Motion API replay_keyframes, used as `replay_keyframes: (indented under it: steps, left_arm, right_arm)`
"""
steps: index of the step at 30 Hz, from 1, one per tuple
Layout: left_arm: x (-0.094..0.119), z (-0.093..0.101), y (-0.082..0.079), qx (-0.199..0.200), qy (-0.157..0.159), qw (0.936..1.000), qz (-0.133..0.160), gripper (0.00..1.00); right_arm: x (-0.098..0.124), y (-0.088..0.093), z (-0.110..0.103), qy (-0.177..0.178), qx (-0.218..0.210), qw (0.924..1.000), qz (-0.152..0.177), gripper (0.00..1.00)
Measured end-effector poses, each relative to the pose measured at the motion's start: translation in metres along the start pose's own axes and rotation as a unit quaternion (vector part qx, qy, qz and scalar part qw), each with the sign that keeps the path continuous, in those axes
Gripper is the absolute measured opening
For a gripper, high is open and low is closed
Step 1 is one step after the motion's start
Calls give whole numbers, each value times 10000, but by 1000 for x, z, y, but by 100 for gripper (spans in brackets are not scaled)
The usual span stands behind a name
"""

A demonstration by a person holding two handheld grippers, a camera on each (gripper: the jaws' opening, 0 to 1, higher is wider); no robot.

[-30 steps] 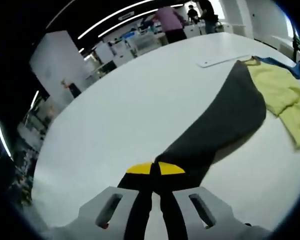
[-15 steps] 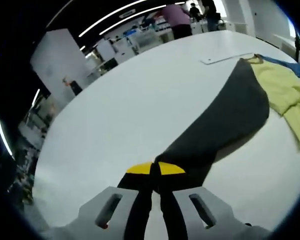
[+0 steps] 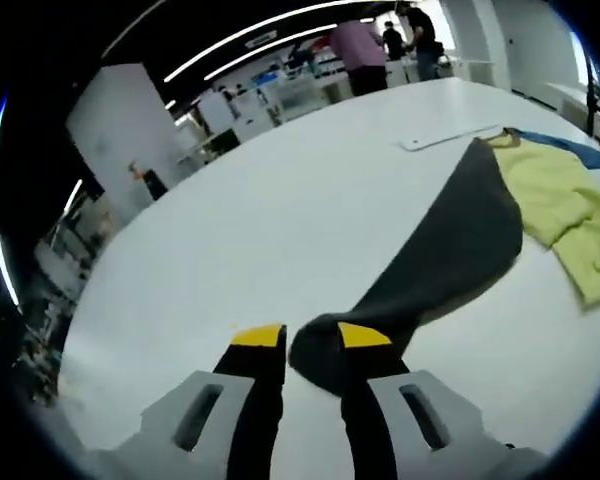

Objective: Fold the garment on the visible template until the final outline fits inside the template.

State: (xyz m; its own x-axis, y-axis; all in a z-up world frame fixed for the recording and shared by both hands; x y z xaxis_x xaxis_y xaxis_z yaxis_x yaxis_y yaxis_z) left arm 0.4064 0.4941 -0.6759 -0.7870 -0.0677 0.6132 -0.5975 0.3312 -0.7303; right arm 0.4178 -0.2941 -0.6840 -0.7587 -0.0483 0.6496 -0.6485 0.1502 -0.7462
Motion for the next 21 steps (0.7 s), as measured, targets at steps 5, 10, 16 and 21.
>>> replay_keyframes:
  steps: [5,10,16,21]
  left_arm:
    - [8,19,0,-14,435,9988,246,34]
    - [16,44,1,15,997,9938,496,43]
    - [26,72,9,-68,1457,9871,665,51]
    - [34,97,14,-225,1904,9783,787,56]
  right_arm:
    - [2,0,-25,-515,237,9984,-53,48]
    - [4,0,-54,-1125,598,9918,-36,58]
    - [6,1,-83,-1713,815,9818,-42,64]
    - [7,4,-111,-2174,1034,9706,-73,66]
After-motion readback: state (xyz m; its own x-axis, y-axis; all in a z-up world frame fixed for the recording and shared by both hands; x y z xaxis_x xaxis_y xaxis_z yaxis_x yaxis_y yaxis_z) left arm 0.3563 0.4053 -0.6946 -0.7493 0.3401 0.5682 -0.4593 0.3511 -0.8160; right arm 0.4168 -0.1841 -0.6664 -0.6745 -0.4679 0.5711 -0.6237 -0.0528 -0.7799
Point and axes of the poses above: the point that each gripper's makers call its tool centre point, and the gripper's own axes: x roughly backward along the fingers, z roughly to its right, y roughly out of its underside, the point moved 8 cm from there along x, roughly backward along the fingers
